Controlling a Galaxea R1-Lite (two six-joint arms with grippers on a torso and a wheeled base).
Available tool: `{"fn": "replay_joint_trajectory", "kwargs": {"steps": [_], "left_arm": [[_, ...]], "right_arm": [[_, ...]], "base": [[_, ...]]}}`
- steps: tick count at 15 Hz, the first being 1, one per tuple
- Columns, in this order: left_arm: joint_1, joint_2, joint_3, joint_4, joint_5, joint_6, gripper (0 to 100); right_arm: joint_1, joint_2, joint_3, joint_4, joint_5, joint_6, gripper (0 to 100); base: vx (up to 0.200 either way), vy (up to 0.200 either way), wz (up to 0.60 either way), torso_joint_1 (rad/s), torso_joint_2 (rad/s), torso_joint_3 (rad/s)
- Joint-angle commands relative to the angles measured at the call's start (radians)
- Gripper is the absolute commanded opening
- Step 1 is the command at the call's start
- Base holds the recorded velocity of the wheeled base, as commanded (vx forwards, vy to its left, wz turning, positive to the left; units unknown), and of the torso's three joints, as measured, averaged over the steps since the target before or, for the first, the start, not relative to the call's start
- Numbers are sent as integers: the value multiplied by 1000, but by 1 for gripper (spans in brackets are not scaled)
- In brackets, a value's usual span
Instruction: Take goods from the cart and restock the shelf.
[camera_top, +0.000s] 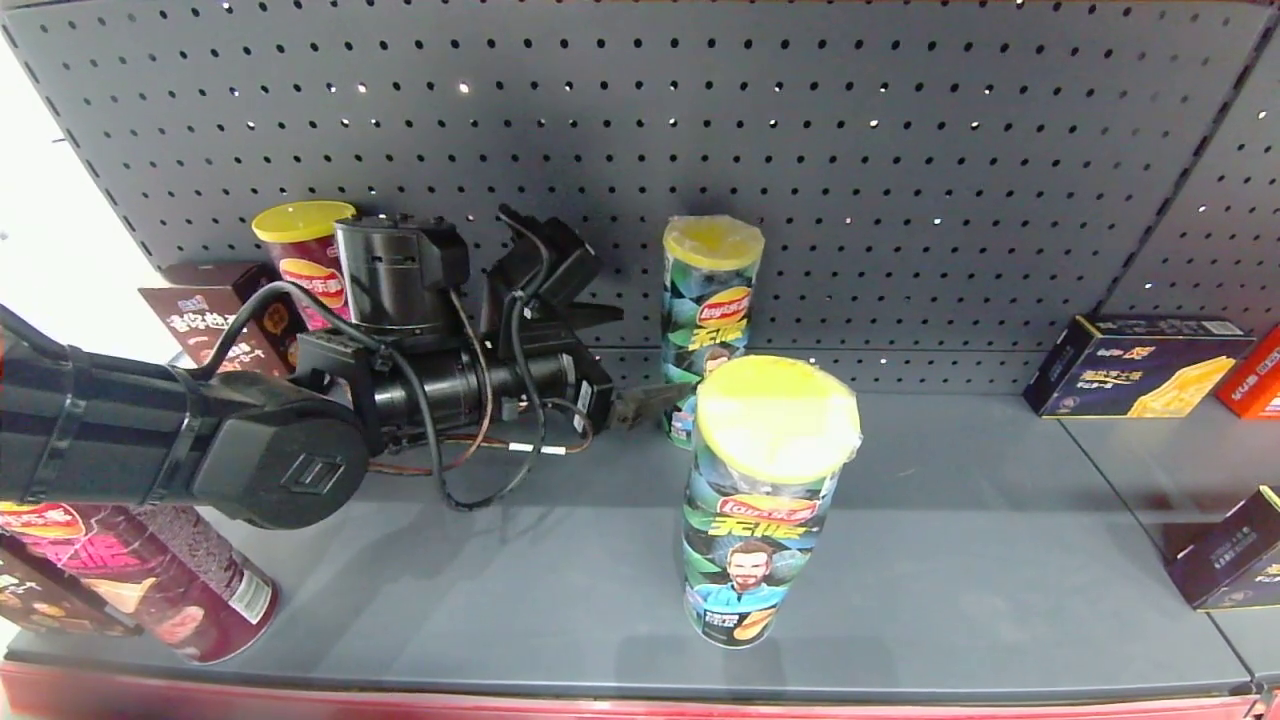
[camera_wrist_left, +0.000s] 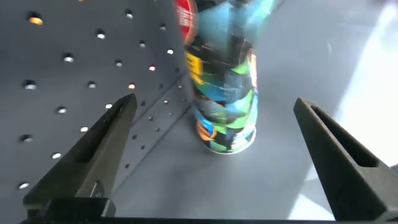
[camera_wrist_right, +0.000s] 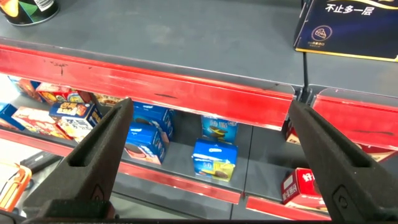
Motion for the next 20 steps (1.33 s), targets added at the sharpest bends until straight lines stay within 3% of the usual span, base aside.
{"fn": "replay_joint_trajectory", "kwargs": {"steps": [1, 7, 20], "left_arm": [[-2, 2, -12, 0, 3, -4, 100], [10, 36, -64, 3, 115, -7, 100], [30, 28, -48, 0, 115, 1, 100]], "right_arm": [[0, 2, 0, 0, 0, 0, 100], [0, 2, 0, 0, 0, 0, 100], [0, 2, 0, 0, -1, 0, 100]], "base": [[0, 0, 0, 0, 0, 0], [0, 0, 0, 0, 0, 0], [0, 0, 0, 0, 0, 0]]}}
